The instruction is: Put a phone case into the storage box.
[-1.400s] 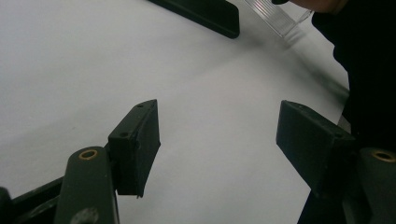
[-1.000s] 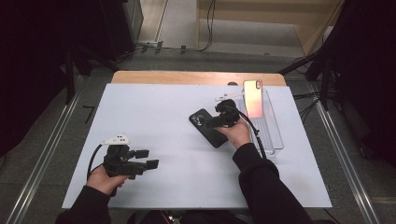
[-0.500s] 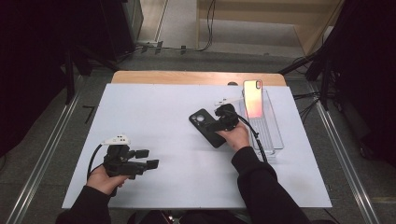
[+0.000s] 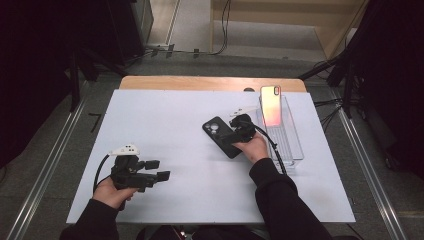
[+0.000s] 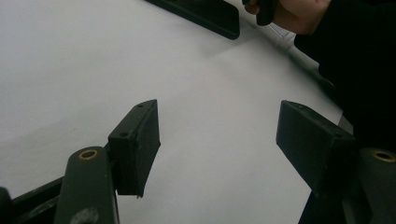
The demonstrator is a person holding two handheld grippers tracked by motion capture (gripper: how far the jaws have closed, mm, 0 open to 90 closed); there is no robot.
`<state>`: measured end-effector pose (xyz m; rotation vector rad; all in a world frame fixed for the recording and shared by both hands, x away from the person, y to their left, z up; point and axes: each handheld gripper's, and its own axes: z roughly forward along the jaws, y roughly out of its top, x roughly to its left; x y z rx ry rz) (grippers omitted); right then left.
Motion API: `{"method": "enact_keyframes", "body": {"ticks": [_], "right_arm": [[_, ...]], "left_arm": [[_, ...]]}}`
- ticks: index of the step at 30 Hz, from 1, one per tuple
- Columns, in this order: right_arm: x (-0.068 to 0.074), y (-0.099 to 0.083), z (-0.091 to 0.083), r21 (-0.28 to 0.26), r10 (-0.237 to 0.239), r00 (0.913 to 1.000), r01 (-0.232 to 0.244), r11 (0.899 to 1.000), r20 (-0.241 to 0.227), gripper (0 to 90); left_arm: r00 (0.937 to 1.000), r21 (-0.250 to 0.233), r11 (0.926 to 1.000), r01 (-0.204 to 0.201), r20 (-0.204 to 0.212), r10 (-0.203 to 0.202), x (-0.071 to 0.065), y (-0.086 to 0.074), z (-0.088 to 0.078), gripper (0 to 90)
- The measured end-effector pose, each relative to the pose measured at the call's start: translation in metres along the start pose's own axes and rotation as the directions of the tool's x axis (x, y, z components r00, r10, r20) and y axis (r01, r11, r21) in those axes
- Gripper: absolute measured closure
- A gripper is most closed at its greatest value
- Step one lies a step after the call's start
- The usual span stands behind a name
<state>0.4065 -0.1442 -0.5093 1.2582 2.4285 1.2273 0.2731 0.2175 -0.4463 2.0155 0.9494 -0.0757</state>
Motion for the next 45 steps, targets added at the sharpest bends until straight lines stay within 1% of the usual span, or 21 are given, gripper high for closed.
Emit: {"method": "enact_keyframes", "body": {"ticks": [2, 5, 9, 10, 12, 14, 18, 23, 25, 27, 28, 29, 37, 45], "right_arm": [[-0.001, -0.001, 0.001, 0.008, 0.003, 0.9999, -0.003, 1.000, -0.011, 4.5], [-0.001, -0.002, 0.001, 0.012, -0.015, 0.9999, 0.015, 1.000, -0.008, 4.5], [0.000, -0.004, 0.004, 0.033, -0.026, 0.9997, 0.026, 0.999, 0.001, 4.5], [0.000, -0.004, 0.005, 0.036, -0.030, 0.9996, 0.030, 0.999, -0.003, 4.5], [0.001, -0.005, 0.006, 0.040, -0.044, 0.9990, 0.044, 0.998, 0.002, 4.5], [0.001, -0.006, 0.007, 0.053, -0.064, 0.9979, 0.064, 0.997, 0.011, 4.7], [0.004, -0.009, 0.009, 0.050, -0.110, 0.9932, 0.108, 0.993, 0.038, 4.7], [0.006, -0.009, 0.009, 0.057, -0.118, 0.9916, 0.115, 0.992, 0.053, 4.8], [0.008, -0.009, 0.010, 0.065, -0.128, 0.9893, 0.124, 0.990, 0.070, 4.8], [0.011, -0.009, 0.011, 0.073, -0.151, 0.9845, 0.144, 0.987, 0.090, 6.5], [0.012, -0.010, 0.011, 0.073, -0.152, 0.9828, 0.145, 0.987, 0.105, 7.6], [0.012, -0.010, 0.011, 0.073, -0.153, 0.9824, 0.145, 0.987, 0.108, 7.6], [0.013, -0.010, 0.011, 0.074, -0.166, 0.9790, 0.158, 0.985, 0.118, 9.8], [0.011, -0.010, 0.010, 0.059, -0.146, 0.9833, 0.140, 0.988, 0.108, 12.2]], "left_arm": [[1.0000, 0.000, 1.0000, 0.000, 0.001, 0.000, 0.000, 0.000, 0.000, 30.6], [1.0000, 0.001, 1.0000, 0.000, 0.001, 0.000, 0.000, 0.000, 0.000, 30.6], [1.0000, 0.000, 1.0000, 0.000, 0.000, 0.000, 0.000, 0.000, 0.000, 30.6], [1.0000, 0.000, 1.0000, 0.000, 0.000, 0.000, 0.000, 0.000, 0.000, 30.7], [1.0000, 0.000, 1.0000, 0.002, 0.000, -0.002, 0.000, 0.000, 0.000, 30.6], [1.0000, 0.000, 1.0000, 0.000, 0.002, 0.000, 0.000, 0.000, 0.000, 30.6], [1.0000, 0.003, 1.0000, -0.001, -0.001, 0.001, 0.000, 0.000, 0.000, 30.7], [1.0000, 0.006, 1.0000, -0.005, -0.002, 0.005, 0.000, 0.000, 0.001, 30.7], [1.0000, 0.004, 1.0000, -0.004, -0.001, 0.004, -0.001, 0.000, 0.001, 30.6], [1.0000, 0.005, 1.0000, -0.004, -0.002, 0.004, -0.001, 0.000, 0.001, 30.6], [1.0000, 0.004, 1.0000, -0.004, -0.002, 0.004, -0.001, 0.000, 0.001, 30.6], [1.0000, 0.003, 1.0000, -0.003, 0.000, 0.003, -0.001, 0.000, 0.001, 30.6], [1.0000, 0.005, 1.0000, -0.003, -0.001, 0.003, -0.001, 0.000, 0.001, 30.6], [1.0000, 0.003, 1.0000, -0.002, 0.001, 0.002, -0.001, 0.001, 0.001, 30.6]]}}
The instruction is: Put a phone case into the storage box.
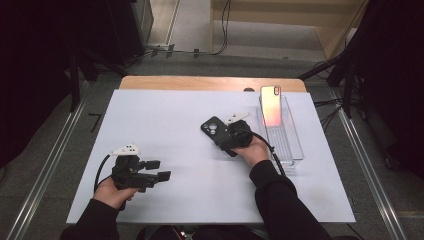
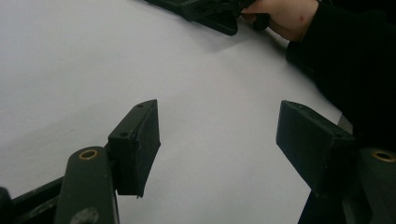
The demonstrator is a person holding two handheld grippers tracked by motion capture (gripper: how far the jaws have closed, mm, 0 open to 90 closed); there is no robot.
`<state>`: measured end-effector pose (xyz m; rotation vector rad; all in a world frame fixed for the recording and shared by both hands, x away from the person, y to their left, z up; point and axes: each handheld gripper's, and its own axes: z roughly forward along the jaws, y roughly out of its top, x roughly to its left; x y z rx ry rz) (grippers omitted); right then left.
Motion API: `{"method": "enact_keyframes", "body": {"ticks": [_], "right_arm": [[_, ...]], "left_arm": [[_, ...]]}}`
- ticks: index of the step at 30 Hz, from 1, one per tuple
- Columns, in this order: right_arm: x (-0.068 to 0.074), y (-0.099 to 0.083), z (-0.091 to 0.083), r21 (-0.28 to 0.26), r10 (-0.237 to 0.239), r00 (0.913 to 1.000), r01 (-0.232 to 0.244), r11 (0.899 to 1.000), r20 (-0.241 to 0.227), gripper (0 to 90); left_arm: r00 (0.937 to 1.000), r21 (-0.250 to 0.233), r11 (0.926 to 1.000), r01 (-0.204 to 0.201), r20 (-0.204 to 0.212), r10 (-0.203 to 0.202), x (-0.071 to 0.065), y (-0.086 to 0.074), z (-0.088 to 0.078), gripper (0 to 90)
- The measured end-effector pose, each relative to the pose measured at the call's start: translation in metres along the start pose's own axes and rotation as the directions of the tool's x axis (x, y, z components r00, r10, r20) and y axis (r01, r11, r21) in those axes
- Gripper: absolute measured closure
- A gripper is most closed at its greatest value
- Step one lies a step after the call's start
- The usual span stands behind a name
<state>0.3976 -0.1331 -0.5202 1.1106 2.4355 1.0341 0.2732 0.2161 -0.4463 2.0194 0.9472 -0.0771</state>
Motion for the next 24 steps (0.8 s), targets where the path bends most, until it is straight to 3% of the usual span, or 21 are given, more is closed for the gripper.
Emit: {"method": "enact_keyframes", "body": {"ticks": [11, 24], "right_arm": [[0.001, 0.012, -0.016, -0.052, 0.038, 0.9990, -0.039, 0.998, -0.023, 12.6], [0.008, 0.022, -0.052, -0.095, 0.087, 0.9939, -0.093, 0.991, -0.067, 12.6]], "left_arm": [[1.0000, -0.001, 1.0000, -0.001, 0.001, 0.001, 0.000, 0.001, 0.001, 30.7], [0.9999, -0.006, 1.0000, -0.002, 0.010, 0.002, -0.001, 0.006, 0.004, 30.6]]}}
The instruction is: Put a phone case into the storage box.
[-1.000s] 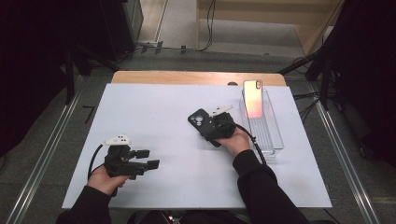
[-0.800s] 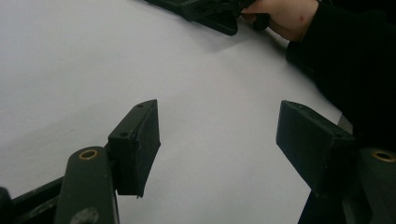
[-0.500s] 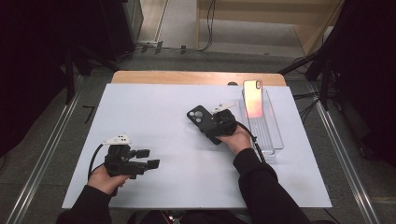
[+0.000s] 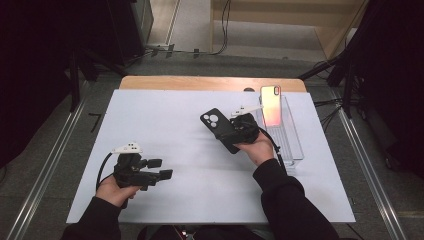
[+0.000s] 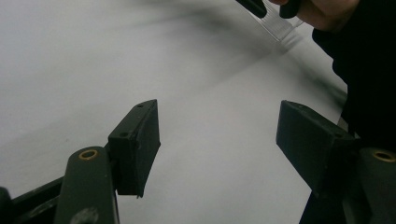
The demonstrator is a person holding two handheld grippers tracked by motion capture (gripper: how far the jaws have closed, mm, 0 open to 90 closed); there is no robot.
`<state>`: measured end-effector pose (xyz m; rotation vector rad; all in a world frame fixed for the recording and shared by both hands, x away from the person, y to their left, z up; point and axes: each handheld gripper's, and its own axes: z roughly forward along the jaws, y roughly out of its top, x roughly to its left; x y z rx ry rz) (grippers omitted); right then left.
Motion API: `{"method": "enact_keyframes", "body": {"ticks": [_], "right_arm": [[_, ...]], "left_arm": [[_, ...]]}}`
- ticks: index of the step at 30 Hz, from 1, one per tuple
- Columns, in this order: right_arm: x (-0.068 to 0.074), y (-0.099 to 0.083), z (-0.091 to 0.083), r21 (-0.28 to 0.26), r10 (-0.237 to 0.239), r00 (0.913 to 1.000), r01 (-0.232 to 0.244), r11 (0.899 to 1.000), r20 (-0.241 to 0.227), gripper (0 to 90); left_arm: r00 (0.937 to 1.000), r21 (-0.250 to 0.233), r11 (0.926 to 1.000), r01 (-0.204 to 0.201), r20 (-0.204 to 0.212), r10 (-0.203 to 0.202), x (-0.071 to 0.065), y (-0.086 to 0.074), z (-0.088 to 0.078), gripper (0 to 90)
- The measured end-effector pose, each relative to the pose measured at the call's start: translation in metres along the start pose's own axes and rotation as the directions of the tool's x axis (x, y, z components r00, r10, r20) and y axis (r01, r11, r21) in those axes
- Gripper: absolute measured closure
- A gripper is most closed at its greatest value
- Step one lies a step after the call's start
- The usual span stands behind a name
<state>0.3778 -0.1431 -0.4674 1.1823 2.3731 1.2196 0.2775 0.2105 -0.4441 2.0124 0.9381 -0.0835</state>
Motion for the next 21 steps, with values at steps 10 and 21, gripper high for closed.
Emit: {"method": "enact_keyframes", "body": {"ticks": [10, 21], "right_arm": [[0.016, -0.004, -0.026, -0.027, 0.000, 0.9993, -0.001, 1.000, -0.037, 12.6], [0.029, -0.018, -0.044, -0.057, 0.029, 0.9980, -0.032, 0.998, -0.057, 12.5]], "left_arm": [[0.9999, 0.001, 1.0000, 0.001, 0.013, -0.001, -0.003, 0.007, 0.005, 30.6], [1.0000, -0.013, 0.9999, 0.000, 0.007, 0.000, -0.012, 0.020, 0.010, 27.8]]}}
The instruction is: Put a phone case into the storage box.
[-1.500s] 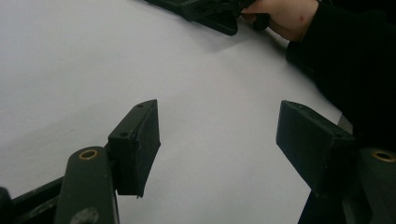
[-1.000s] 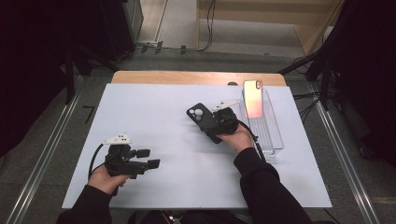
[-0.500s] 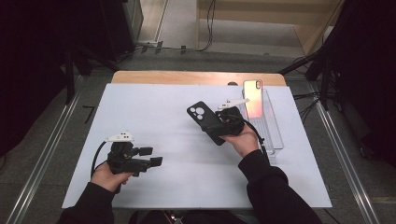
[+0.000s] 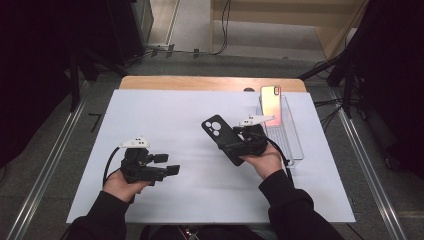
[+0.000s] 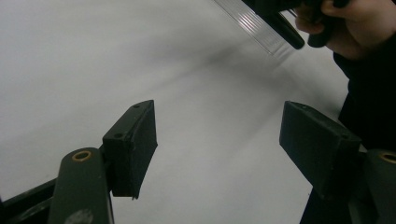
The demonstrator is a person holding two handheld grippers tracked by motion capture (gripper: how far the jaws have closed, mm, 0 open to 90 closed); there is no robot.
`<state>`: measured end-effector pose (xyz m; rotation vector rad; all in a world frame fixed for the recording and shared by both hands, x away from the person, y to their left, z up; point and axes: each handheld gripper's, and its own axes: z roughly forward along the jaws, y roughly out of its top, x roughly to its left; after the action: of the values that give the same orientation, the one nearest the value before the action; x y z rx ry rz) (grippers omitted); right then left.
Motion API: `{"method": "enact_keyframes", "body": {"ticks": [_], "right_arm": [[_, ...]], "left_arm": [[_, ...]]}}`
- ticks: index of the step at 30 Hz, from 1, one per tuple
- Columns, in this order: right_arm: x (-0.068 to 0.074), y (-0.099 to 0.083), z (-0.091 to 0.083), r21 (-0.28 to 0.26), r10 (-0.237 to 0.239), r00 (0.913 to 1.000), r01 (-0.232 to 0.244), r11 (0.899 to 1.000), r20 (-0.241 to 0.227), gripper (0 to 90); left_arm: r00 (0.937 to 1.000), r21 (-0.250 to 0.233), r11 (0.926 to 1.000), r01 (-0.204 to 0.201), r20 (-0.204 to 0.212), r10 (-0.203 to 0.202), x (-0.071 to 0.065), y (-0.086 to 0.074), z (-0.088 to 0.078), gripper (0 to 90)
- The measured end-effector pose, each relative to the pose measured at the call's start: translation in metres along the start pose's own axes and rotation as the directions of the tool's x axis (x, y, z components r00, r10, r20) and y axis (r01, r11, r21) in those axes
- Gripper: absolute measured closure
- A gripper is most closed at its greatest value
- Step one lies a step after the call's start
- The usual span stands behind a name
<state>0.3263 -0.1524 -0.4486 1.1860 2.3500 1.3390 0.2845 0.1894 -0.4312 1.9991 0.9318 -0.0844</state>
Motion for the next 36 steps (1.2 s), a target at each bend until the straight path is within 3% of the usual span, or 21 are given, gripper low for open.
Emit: {"method": "enact_keyframes", "body": {"ticks": [10, 16, 27, 36], "right_arm": [[0.015, -0.012, 0.001, -0.012, 0.034, 0.9994, -0.034, 0.999, -0.001, 12.5], [0.023, -0.015, 0.004, -0.033, 0.076, 0.9971, -0.076, 0.997, 0.005, 12.5], [0.036, -0.016, 0.011, -0.079, 0.134, 0.9906, -0.131, 0.988, 0.028, 12.5], [0.045, -0.017, 0.018, -0.122, 0.189, 0.9815, -0.184, 0.975, 0.031, 12.5]], "left_arm": [[0.9982, -0.025, 0.9979, 0.060, 0.000, -0.060, -0.006, 0.016, 0.004, 27.7], [0.9936, -0.033, 0.9931, 0.113, 0.001, -0.113, -0.007, 0.027, 0.007, 27.8], [0.9899, -0.018, 0.9901, 0.139, -0.024, -0.140, -0.012, 0.046, 0.013, 28.0], [0.9862, -0.028, 0.9868, 0.159, -0.039, -0.161, -0.012, 0.064, 0.020, 28.5]]}}
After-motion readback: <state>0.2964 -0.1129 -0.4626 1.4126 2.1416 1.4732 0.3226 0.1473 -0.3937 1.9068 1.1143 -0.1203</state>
